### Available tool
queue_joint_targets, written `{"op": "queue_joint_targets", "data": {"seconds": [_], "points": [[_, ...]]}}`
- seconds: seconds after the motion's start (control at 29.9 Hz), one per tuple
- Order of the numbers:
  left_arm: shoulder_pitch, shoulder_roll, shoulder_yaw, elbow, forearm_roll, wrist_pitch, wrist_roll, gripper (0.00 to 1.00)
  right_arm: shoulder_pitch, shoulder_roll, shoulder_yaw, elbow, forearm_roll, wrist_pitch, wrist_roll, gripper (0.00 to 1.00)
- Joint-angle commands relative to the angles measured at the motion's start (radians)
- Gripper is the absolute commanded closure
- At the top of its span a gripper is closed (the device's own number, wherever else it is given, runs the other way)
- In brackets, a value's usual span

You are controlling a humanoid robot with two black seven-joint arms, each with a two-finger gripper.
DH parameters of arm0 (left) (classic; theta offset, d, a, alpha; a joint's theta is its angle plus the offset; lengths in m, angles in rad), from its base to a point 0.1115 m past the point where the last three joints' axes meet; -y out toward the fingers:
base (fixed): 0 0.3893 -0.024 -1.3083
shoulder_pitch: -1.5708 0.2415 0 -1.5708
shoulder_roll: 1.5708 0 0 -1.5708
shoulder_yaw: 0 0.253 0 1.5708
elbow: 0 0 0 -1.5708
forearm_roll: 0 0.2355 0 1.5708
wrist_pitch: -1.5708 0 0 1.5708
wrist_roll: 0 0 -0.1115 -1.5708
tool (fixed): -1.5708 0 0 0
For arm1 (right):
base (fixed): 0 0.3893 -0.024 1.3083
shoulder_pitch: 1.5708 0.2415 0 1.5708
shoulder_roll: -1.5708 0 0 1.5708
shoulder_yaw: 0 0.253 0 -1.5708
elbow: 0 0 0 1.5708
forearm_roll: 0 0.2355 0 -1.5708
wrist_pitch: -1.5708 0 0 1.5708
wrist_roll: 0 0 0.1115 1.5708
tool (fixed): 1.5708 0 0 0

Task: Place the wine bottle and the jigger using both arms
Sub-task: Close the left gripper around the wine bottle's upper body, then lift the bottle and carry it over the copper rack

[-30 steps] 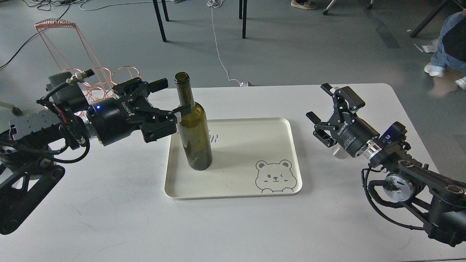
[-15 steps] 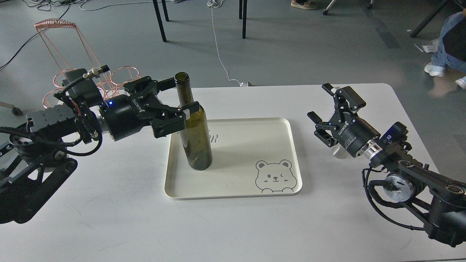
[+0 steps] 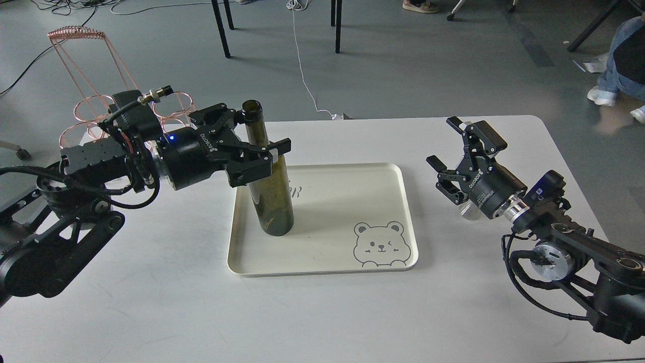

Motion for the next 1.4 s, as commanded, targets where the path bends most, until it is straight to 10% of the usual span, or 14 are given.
{"op": "queue_joint_targets", "data": {"seconds": [0.0, 0.3, 0.53, 0.97, 1.37], "points": [[-0.005, -0.003, 0.001, 0.010, 0.000, 0.000, 0.000, 0.12, 0.001, 0.000, 0.001, 0.001, 0.000, -0.003, 0.000, 0.01], [-0.018, 0.000, 0.022, 0.011, 0.000, 0.002, 0.000, 0.62, 0.000, 0.000, 0.001, 0.001, 0.000, -0.003, 0.000, 0.01], [-0.019, 0.000, 0.022, 0.011, 0.000, 0.005, 0.000, 0.80, 0.000, 0.000, 0.001, 0.001, -0.001, -0.004, 0.000, 0.01], [-0.212, 0.050, 0.019, 0.026, -0.068, 0.003, 0.000, 0.84, -0.002, 0.000, 0.001, 0.001, 0.000, -0.007, 0.000, 0.01], [-0.496, 0.166, 0.024, 0.453, -0.183, -0.041, 0.000, 0.83, -0.007, 0.002, 0.001, 0.003, -0.001, -0.018, 0.000, 0.01]]}}
